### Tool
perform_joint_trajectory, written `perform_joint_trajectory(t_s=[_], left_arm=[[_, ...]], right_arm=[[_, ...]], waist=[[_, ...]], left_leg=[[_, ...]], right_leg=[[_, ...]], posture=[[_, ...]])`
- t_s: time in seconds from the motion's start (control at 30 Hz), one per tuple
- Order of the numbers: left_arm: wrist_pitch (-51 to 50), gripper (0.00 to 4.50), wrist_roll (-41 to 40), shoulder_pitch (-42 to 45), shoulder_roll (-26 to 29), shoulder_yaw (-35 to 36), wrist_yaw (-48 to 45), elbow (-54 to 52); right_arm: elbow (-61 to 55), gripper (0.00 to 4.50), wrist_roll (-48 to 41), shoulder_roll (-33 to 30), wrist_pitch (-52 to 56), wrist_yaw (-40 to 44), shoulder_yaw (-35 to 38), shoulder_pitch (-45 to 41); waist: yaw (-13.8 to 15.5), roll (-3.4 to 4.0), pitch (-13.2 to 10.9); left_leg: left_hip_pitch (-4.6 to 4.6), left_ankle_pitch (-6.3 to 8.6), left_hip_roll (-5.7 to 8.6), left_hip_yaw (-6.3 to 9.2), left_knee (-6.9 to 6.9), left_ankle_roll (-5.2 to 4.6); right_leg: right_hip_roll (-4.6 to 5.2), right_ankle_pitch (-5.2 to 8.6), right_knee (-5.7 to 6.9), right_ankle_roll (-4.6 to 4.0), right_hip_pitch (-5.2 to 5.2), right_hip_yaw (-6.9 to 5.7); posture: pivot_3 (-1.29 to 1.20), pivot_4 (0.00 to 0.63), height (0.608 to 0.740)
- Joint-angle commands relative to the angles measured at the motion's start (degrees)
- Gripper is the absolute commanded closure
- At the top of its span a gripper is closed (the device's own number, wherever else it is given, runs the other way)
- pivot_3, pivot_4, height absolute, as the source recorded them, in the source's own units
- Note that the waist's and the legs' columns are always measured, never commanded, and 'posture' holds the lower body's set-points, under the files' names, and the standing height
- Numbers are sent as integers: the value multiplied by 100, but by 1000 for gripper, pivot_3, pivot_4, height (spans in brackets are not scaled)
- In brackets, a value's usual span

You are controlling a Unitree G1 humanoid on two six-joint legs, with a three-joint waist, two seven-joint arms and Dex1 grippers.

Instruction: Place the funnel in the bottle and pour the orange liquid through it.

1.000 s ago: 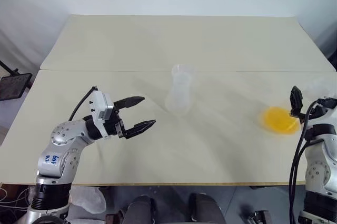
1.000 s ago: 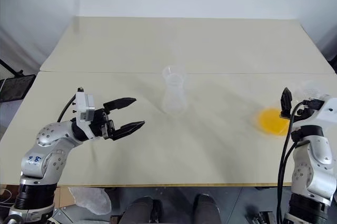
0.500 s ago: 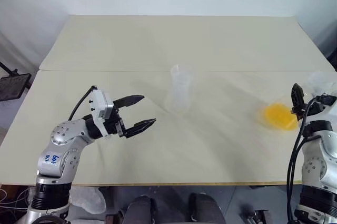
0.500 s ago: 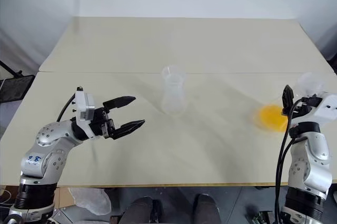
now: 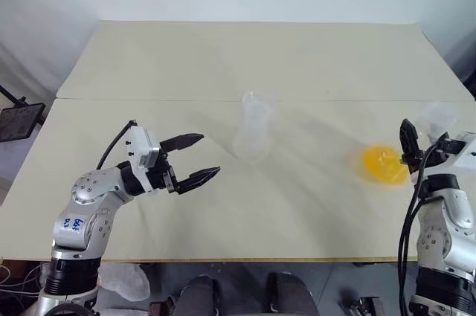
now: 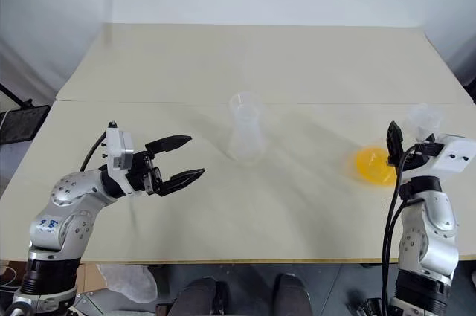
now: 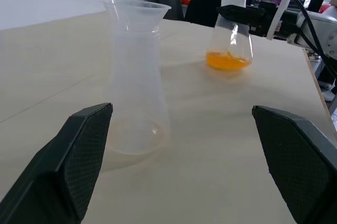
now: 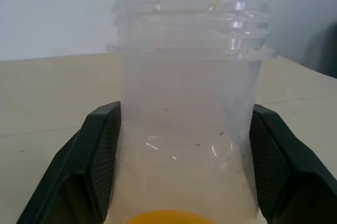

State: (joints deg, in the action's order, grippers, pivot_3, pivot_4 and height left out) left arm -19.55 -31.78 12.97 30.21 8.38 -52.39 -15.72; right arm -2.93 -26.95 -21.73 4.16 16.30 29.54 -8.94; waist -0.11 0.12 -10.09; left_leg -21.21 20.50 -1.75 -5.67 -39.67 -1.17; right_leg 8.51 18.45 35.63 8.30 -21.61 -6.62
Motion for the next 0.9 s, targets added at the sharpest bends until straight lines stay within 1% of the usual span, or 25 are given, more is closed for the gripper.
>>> perform_joint_trajectory(t_s=[0.03,0.13,0.17,0.2,0.5,0.77,0.9], left_arm=[[121,0,-62,45,76,61,-19,-147],[129,0,-59,58,83,58,-23,-135],[129,0,-61,58,90,61,-29,-133],[130,0,-62,55,96,65,-36,-132],[160,0,-40,97,99,41,-57,-76],[203,0,-33,115,69,8,-51,-51],[210,0,-32,102,50,-14,-30,-57]], right_arm=[[-271,1596,12,-34,-120,51,7,124],[-392,591,-100,12,-99,119,-30,205],[-437,191,-123,30,-91,107,-27,225],[-472,28,-131,36,-85,98,-28,244],[-581,28,-79,-36,-172,-34,113,253],[-511,28,-409,-76,-100,-85,318,-11],[-442,28,-412,-133,-58,-56,274,-68]], waist=[[1,0,0],[-1,0,0],[-3,0,0],[-4,0,0],[0,0,0],[-6,1,-1],[2,1,-1]], left_leg=[[0,0,0,0,0,0],[0,0,0,0,0,0],[0,0,0,0,1,0],[0,0,0,0,1,0],[0,0,-1,-1,2,0],[0,0,-1,-1,2,0],[0,0,-1,1,3,0]], right_leg=[[0,0,0,0,0,0],[0,0,-2,0,0,0],[0,0,-2,0,0,0],[0,0,-2,0,0,0],[0,0,-3,0,0,0],[0,0,-4,0,0,1],[0,0,-4,0,0,-1]], posture=[[0,150,740],[0,150,740],[0,150,740],[0,150,740],[0,150,740],[0,150,740],[0,150,740]])
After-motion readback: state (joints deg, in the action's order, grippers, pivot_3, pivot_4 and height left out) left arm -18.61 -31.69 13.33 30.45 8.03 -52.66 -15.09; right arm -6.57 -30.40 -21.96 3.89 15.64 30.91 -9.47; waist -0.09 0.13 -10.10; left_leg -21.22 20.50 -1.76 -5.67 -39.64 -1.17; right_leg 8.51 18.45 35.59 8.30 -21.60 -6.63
